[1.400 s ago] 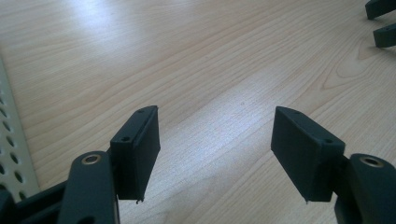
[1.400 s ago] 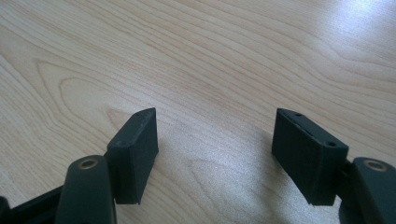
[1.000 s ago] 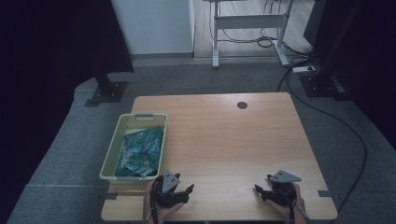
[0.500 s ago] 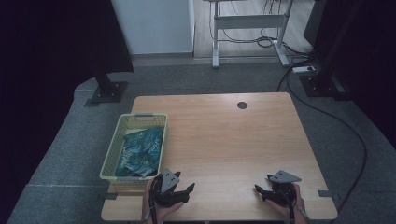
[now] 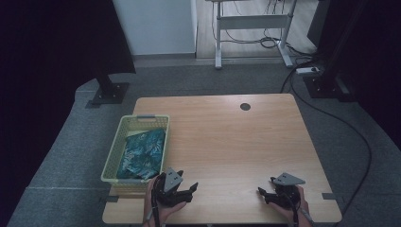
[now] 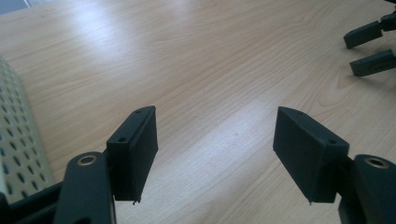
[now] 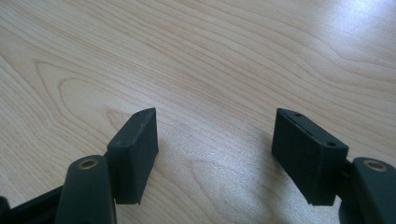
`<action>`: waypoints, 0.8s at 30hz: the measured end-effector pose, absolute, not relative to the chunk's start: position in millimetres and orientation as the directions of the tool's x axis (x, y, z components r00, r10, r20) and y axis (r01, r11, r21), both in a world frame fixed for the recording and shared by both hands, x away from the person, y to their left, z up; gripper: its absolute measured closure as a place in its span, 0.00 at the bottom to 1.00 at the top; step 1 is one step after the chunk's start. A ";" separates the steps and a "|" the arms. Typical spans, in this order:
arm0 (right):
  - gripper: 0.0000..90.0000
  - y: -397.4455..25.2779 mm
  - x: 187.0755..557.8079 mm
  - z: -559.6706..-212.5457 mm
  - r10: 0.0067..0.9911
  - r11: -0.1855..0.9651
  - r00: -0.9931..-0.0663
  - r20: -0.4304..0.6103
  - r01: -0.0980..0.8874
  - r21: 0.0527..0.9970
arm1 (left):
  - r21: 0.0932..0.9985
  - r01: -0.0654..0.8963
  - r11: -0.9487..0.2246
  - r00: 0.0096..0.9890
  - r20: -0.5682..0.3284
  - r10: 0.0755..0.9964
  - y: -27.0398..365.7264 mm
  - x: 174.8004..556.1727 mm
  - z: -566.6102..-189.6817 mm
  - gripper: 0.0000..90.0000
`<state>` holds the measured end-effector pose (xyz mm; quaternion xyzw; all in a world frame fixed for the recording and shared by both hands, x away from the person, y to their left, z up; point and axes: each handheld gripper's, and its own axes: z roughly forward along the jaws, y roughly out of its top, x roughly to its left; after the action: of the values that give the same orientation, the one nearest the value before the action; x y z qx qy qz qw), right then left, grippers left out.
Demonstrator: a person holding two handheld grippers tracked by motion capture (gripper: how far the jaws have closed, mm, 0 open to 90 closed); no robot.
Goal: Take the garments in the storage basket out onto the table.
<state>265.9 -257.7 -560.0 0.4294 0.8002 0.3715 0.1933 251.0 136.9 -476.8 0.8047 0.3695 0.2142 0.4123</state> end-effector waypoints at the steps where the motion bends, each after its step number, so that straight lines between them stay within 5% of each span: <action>1: 0.35 -257.7 265.9 -560.0 0.831 0.355 -0.557 0.010 0.543 0.761 | 0.822 0.419 -0.386 0.634 0.040 0.773 137.5 251.8 -476.4 0.34; 24: 0.35 -257.5 265.4 -560.0 0.833 0.353 -0.554 0.010 0.545 0.761 | 0.823 0.434 -0.367 0.604 0.036 0.796 156.6 264.9 -465.8 0.34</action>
<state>265.4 -257.5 -560.0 0.4307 0.7994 0.3713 0.1939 264.9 156.6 -465.8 0.7967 0.3861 0.2209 0.4092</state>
